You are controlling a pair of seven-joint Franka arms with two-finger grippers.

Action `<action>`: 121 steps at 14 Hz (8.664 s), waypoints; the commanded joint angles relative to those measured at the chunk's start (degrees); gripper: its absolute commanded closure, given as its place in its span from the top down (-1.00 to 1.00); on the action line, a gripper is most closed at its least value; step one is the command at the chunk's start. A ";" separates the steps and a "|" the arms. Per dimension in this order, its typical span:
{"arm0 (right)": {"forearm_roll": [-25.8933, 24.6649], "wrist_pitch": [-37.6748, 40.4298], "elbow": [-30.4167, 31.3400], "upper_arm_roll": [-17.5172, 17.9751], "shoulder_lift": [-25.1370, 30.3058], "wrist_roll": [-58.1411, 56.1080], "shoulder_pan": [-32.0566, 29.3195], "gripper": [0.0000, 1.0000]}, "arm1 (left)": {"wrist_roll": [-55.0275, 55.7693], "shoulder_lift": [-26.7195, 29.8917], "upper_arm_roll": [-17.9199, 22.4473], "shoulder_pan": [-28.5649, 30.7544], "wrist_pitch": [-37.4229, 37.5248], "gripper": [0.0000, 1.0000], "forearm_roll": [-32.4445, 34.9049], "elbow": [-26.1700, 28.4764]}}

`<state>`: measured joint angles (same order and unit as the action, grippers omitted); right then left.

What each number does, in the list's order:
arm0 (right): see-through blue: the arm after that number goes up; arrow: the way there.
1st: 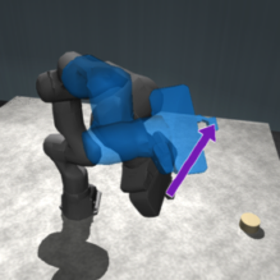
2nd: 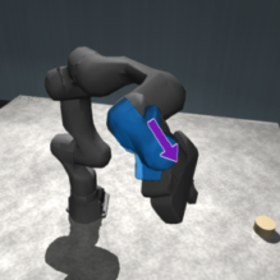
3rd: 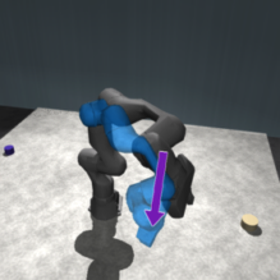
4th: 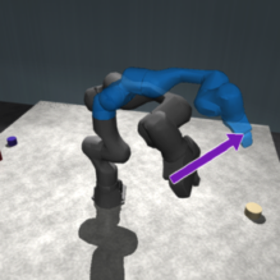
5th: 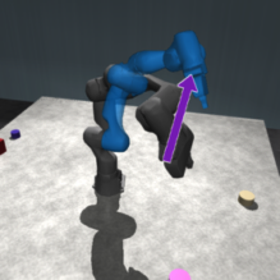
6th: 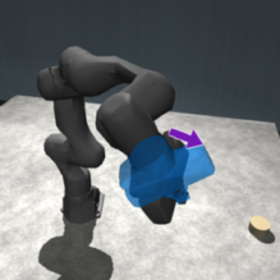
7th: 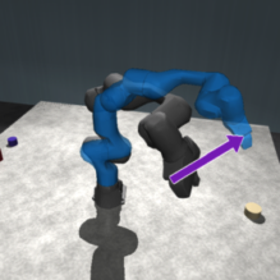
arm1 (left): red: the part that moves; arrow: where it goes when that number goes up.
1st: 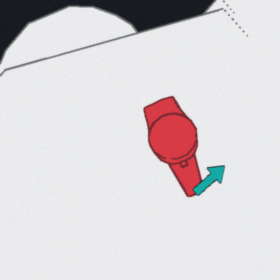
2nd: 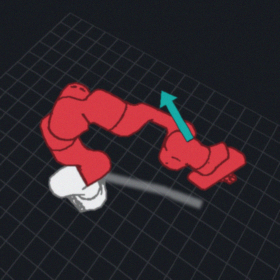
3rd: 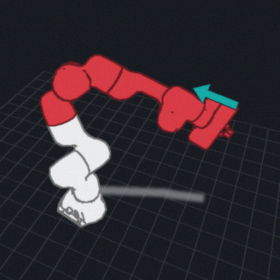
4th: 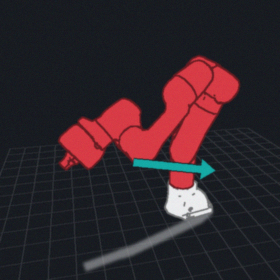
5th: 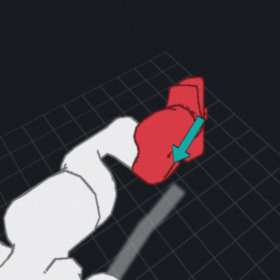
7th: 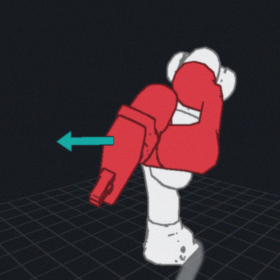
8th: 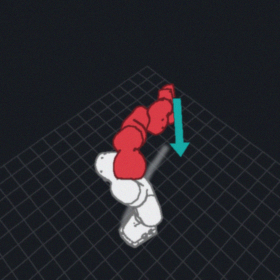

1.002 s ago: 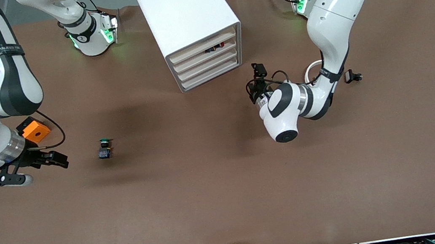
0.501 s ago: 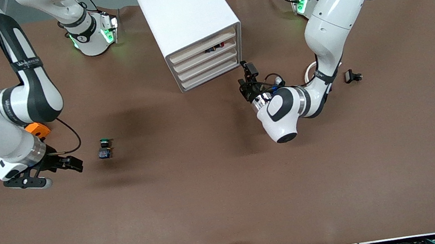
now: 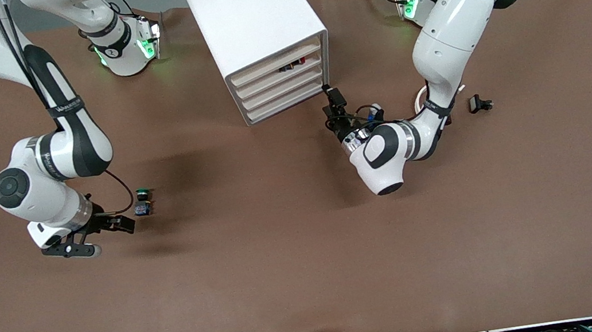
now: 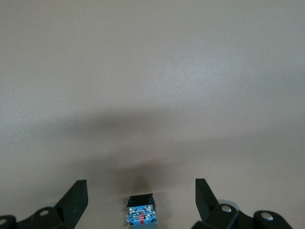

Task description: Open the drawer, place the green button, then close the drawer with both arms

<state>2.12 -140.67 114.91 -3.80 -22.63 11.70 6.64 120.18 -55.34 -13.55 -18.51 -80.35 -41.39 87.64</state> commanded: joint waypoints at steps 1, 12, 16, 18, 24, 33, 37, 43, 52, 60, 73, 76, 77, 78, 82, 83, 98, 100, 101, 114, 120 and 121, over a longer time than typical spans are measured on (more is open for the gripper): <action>0.60 -3.81 4.61 -0.25 0.74 2.71 2.15 1.00 | 2.33 -1.17 -0.16 0.23 1.33 1.00 -0.98 -0.10; 0.25 -12.52 10.95 -0.25 -1.63 2.63 2.33 1.00 | 4.97 -1.17 -0.25 -1.00 5.46 0.70 -3.87 -0.28; 0.25 -12.26 10.95 -0.25 -2.42 2.63 2.33 1.00 | 5.24 -1.17 -0.25 -2.06 5.38 0.67 -7.29 -0.36; 0.25 -12.26 11.04 -0.25 -2.95 2.71 2.33 1.00 | 5.15 -1.26 -0.25 -2.14 5.29 0.66 -7.74 -0.36; 0.25 -11.99 11.83 -0.25 -3.21 2.63 2.24 1.00 | 5.15 -2.05 -0.16 -3.46 5.11 0.13 -7.39 -0.19; 0.34 -10.77 11.83 -0.16 -3.04 2.98 2.24 -1.00 | 5.15 -2.93 -0.08 -4.61 4.59 0.13 -6.78 -0.01; 0.42 -9.63 11.48 -0.16 -2.60 5.16 2.24 -1.00 | 5.24 -2.93 -0.08 -6.01 4.58 -0.20 -6.78 0.16; 0.42 -6.72 10.08 -0.16 -1.55 6.84 2.24 -1.00 | 6.03 -2.84 0.01 -6.28 4.67 -0.73 -6.86 -0.27; 0.42 -3.73 8.58 -0.25 -0.75 6.84 1.89 -1.00 | 5.59 -2.93 3.08 -6.19 4.58 -0.75 -6.42 -0.54; 0.42 -3.73 8.32 -0.25 -0.75 6.93 1.71 -1.00 | 5.24 -3.98 5.29 -5.22 4.15 -0.74 -5.37 -3.70; 0.42 -3.21 7.88 -0.25 -0.75 6.93 1.62 -1.00 | 4.97 -4.51 7.75 -3.03 3.97 -0.72 -5.37 -6.08; 0.51 -2.07 7.00 -0.25 -0.75 7.02 1.62 -1.00 | 4.97 -4.42 7.75 -2.41 4.06 -0.72 -5.37 -6.16; 0.51 -0.85 6.30 -0.25 -0.75 7.54 1.62 -1.00 | 4.97 -4.42 7.75 -1.97 4.23 -0.72 -5.37 -6.60; 0.51 0.56 5.51 -0.25 -0.75 9.11 1.71 -1.00 | 5.06 -4.33 7.75 -1.53 4.41 -0.72 -4.67 -6.78; 0.51 3.82 2.52 -0.16 -0.75 16.32 3.73 -1.00 | 5.15 -4.33 7.75 -0.13 4.41 -0.70 -4.32 -7.66; 0.51 3.82 1.99 -0.16 -0.75 19.47 4.95 -1.00 | 5.15 -4.33 7.75 0.22 4.50 -0.70 -4.23 -7.83; 0.69 23.86 -18.66 -0.16 -1.46 71.50 31.84 -1.00 | 5.15 -4.42 7.66 1.46 4.67 1.00 -4.84 -7.75; 1.13 23.78 -19.89 -0.07 -1.46 77.74 34.83 -1.00 | 5.15 -4.42 7.66 1.46 4.67 1.00 -5.10 -7.75; 1.13 23.86 -20.16 -0.07 -1.46 80.47 35.80 -1.00 | 5.24 -4.33 7.57 1.55 4.76 1.00 -5.11 -7.75; 3.68 23.07 -20.95 -0.07 -1.54 113.53 48.55 -1.00 | -3.17 -1.00 3.53 6.20 8.19 1.00 -3.62 -7.66; 8.42 21.67 -20.95 -0.07 -4.70 114.43 49.43 -1.00 | -21.97 3.48 3.09 6.29 6.79 1.00 2.88 -8.18; 8.34 21.58 -21.04 -0.07 -5.67 114.25 50.13 -1.00 | -25.84 4.18 3.18 6.21 5.22 1.00 3.94 -8.62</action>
<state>9.16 -118.47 94.59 -3.45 -26.09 125.38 55.30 100.42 -53.67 -9.70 -12.65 -73.27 -40.17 79.02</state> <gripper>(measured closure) 0.586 0.000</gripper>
